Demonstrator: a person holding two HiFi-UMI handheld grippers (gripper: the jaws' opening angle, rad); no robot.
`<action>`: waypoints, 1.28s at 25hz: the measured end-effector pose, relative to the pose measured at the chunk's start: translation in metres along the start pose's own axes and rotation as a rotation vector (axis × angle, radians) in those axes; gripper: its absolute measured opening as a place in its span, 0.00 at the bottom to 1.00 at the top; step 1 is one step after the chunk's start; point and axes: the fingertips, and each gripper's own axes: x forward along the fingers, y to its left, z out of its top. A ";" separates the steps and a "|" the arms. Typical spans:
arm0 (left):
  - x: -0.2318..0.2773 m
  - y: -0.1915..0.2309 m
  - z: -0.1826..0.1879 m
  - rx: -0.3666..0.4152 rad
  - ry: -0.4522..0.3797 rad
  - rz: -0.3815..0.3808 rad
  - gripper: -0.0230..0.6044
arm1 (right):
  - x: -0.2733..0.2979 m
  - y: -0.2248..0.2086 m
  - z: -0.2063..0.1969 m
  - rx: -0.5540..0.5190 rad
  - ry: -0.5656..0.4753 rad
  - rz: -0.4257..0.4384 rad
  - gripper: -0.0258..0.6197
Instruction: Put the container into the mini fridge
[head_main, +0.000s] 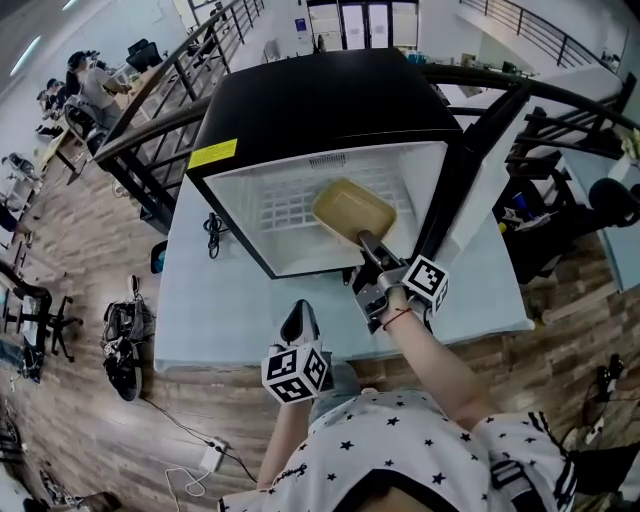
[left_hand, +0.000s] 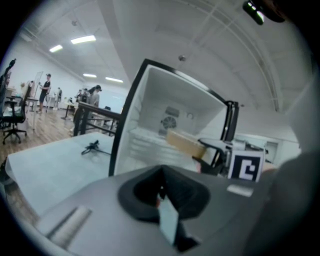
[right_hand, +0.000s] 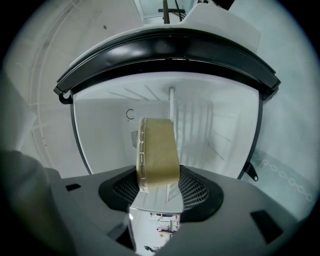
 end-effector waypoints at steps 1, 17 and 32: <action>0.003 0.001 0.000 -0.001 0.003 -0.003 0.05 | 0.003 0.000 0.001 0.003 -0.002 0.003 0.40; 0.038 0.011 0.015 -0.002 0.004 -0.026 0.05 | 0.046 0.012 0.014 -0.003 -0.017 0.051 0.40; 0.047 0.011 0.012 -0.007 0.020 -0.046 0.05 | 0.053 0.009 0.020 0.003 -0.072 -0.010 0.40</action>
